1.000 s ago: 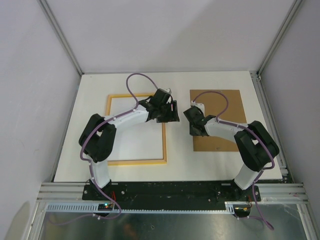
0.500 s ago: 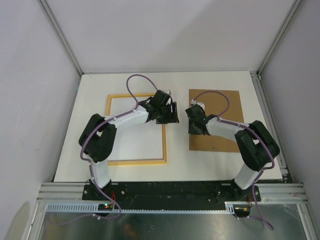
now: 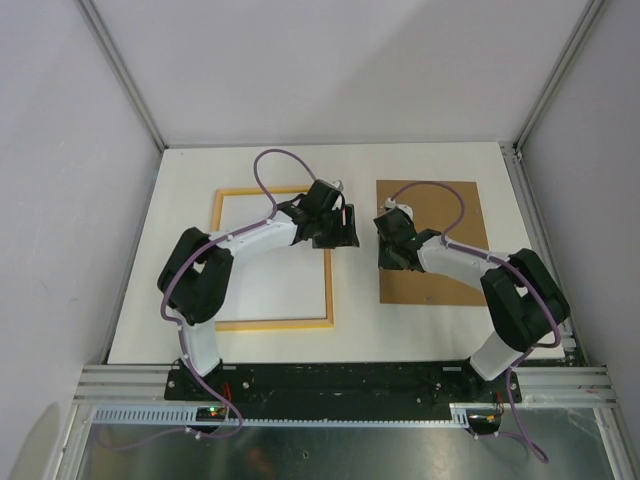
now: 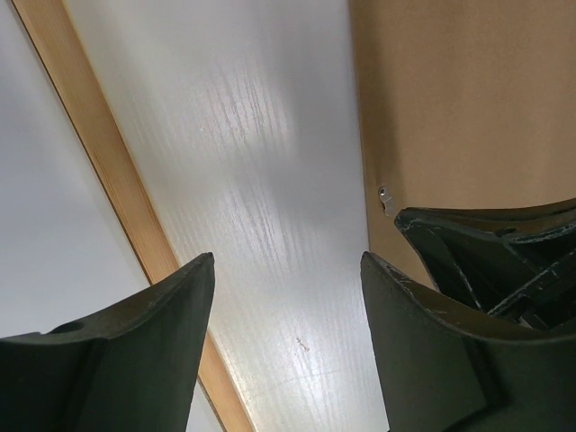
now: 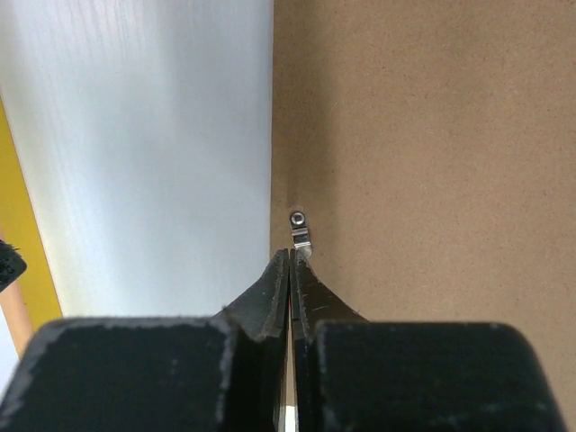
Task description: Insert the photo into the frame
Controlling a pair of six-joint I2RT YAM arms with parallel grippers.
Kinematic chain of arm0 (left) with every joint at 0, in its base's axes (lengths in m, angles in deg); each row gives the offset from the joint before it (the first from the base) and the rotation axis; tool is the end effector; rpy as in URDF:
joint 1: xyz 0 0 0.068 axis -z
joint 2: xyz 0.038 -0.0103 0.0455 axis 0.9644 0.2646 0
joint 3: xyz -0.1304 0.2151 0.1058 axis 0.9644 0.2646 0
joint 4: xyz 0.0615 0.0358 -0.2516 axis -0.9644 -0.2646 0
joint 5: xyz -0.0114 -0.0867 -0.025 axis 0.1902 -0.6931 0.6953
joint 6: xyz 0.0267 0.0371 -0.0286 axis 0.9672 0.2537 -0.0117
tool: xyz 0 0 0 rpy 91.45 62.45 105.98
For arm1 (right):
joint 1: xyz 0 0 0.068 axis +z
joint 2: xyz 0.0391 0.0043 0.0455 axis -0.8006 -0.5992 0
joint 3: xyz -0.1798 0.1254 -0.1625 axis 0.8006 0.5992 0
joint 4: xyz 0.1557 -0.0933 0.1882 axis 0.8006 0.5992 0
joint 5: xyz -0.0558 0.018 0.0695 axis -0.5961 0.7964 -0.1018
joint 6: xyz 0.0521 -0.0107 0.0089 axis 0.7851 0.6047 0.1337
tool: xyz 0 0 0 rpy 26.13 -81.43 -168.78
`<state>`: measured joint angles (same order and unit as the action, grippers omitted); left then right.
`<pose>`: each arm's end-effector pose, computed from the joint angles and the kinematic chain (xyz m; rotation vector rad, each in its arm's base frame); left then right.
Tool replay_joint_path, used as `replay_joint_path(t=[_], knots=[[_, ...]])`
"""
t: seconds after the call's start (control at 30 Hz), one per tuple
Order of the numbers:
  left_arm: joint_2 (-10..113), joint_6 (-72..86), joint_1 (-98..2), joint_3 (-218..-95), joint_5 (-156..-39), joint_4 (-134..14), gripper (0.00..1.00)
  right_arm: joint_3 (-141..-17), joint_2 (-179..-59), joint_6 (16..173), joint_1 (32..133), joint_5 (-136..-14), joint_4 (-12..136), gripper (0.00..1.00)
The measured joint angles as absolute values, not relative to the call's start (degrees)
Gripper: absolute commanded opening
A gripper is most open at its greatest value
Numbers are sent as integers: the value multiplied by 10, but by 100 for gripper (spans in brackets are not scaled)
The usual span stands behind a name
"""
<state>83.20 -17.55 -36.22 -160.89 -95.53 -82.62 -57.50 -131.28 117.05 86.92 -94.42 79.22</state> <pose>0.3165 -0.2564 0.2100 0.1077 2.5809 -0.6709 0.2719 0.1724 0.1770 -0.0220 2.5423 0.1600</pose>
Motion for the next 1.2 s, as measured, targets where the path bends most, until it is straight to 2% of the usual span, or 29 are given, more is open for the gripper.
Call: replay_joint_path(t=[0.27,0.4,0.67,0.93,1.2], knots=[[832,-175,-363,-1609,-956,-826,71,-575,-1306,1177,871,-944,799,1],[832,-175,-365,-1608,-958,-826,71,-575,-1306,1179,872,-945,799,18],[832,-175,-369,-1601,-958,-826,71,-575,-1303,1179,877,-966,799,38],[832,-175,-369,-1601,-958,-826,72,-575,-1298,1169,886,-981,794,48],[832,-175,-369,-1600,-958,-826,72,-575,-1298,1150,899,-995,789,52]])
